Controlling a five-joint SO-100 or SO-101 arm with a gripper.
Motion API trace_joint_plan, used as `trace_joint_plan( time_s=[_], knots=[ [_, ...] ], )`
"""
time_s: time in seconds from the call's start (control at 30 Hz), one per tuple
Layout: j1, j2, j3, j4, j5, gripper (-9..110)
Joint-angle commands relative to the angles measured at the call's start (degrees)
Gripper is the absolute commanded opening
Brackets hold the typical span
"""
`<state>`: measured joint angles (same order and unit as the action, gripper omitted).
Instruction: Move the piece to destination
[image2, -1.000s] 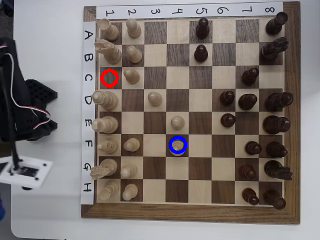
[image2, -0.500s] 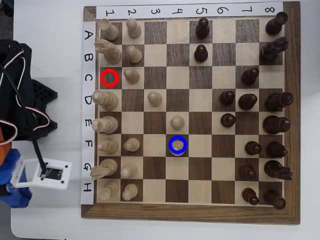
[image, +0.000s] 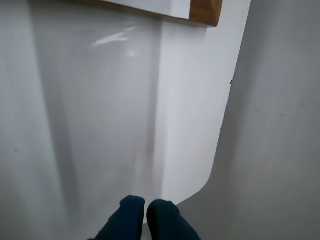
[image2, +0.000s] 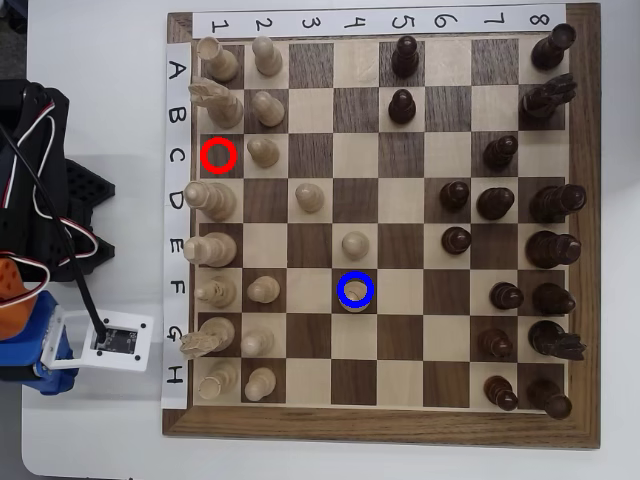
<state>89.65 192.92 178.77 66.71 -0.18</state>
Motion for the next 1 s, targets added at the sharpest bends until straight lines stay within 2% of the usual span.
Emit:
trace_joint_plan(
  time_s=[0.0, 0.37, 0.5, 0.97],
  knots=[
    [0.97, 3.34, 0.00, -3.52, -0.70, 0],
    [1.76, 3.34, 0.18, -4.04, -0.35, 0],
    [6.06, 3.34, 0.26, -4.22, 0.00, 0],
    [6.24, 3.34, 0.70, -5.71, -1.49, 0]
  ],
)
